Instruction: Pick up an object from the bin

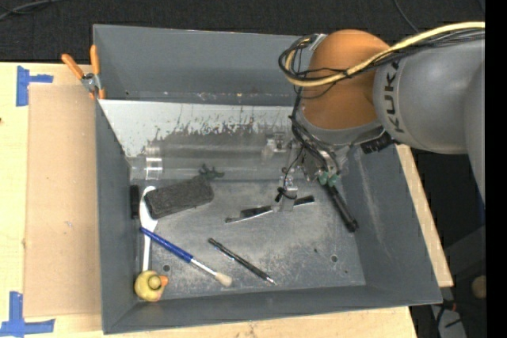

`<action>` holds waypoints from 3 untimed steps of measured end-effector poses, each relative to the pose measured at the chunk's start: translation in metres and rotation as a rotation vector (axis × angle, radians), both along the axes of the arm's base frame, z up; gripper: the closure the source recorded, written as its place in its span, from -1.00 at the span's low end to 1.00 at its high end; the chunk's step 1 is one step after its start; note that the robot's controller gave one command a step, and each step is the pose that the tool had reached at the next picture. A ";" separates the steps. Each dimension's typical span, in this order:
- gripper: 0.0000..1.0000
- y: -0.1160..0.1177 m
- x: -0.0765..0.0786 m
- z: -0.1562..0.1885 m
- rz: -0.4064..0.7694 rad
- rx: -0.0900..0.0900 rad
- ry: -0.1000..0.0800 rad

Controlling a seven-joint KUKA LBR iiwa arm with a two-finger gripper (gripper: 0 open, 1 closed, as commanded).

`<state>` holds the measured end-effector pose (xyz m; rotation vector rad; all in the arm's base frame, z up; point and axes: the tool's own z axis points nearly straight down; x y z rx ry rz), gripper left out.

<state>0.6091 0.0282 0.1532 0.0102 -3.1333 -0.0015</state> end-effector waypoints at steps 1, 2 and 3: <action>-1.00 0.000 0.002 0.004 -0.001 0.000 -0.007; -1.00 -0.003 -0.001 -0.066 0.141 0.001 -0.007; -1.00 -0.007 -0.008 -0.083 0.214 0.002 -0.012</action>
Offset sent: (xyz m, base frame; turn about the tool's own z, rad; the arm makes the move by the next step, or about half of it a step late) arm -0.0022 -0.0048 -0.0832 -0.1731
